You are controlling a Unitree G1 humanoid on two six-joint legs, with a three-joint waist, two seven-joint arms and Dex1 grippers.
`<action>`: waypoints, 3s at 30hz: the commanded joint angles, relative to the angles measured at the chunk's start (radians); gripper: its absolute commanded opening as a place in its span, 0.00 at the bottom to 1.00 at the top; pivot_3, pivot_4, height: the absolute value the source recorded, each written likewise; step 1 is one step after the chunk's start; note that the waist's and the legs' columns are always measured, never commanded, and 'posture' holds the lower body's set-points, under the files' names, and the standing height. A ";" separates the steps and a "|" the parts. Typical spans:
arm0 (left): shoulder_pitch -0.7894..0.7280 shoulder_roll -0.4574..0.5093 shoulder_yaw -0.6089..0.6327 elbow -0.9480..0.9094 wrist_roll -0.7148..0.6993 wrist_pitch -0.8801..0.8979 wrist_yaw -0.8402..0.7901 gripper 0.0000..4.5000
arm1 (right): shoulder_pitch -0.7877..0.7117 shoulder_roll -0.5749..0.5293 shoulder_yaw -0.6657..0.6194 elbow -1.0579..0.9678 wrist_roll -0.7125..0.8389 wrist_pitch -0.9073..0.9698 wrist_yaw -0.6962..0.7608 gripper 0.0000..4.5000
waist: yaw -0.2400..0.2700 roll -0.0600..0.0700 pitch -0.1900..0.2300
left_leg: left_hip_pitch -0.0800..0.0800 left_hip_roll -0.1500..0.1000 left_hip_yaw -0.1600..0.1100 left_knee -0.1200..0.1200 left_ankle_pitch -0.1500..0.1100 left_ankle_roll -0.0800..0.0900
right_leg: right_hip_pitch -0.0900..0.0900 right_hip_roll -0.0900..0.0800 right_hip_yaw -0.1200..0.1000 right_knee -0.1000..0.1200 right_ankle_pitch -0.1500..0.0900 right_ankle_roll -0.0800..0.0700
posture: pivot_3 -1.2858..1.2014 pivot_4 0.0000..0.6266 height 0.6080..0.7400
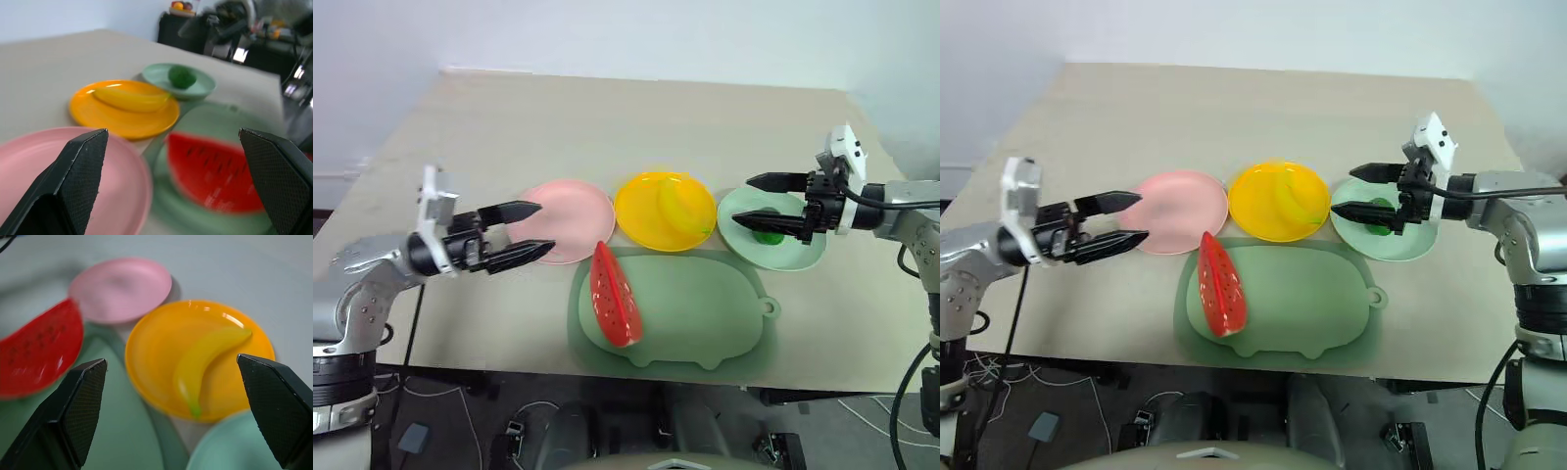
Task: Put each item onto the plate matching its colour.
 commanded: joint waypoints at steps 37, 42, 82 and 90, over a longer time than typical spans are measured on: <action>-0.621 -0.035 -0.452 0.371 0.256 -0.225 -0.304 1.00 | 0.026 0.074 -0.022 -0.062 0.004 0.005 -0.053 1.00 | 0.012 0.001 0.000 | -0.003 -0.008 -0.003 0.000 0.012 -0.008 | 0.001 -0.002 -0.003 0.000 0.002 -0.001 | 0.52 0.24 0.99; -0.666 -0.038 -0.566 0.496 0.360 -0.489 -0.565 1.00 | 0.076 0.031 -0.019 -0.076 -0.011 -0.044 0.007 1.00 | 0.011 0.001 0.000 | -0.003 -0.008 -0.003 0.000 0.011 -0.005 | 0.001 -0.002 -0.003 -0.002 0.002 -0.001 | 0.52 0.24 0.99; -1.102 -0.263 -1.649 1.132 0.298 -1.686 -0.570 1.00 | 0.562 0.008 -0.153 -0.274 -0.008 -0.461 0.123 1.00 | 0.034 0.000 0.001 | -0.007 -0.008 -0.005 0.016 0.002 0.010 | 0.004 -0.003 0.001 -0.002 0.003 0.001 | 0.52 0.24 0.99; -1.045 -0.331 -1.645 1.186 0.380 -1.722 -0.570 1.00 | 0.592 0.004 -0.167 -0.323 0.013 -0.443 0.104 1.00 | 0.035 0.000 0.001 | -0.007 -0.008 -0.005 0.016 0.002 0.011 | 0.005 -0.003 0.001 -0.002 0.003 0.001 | 0.52 0.24 0.99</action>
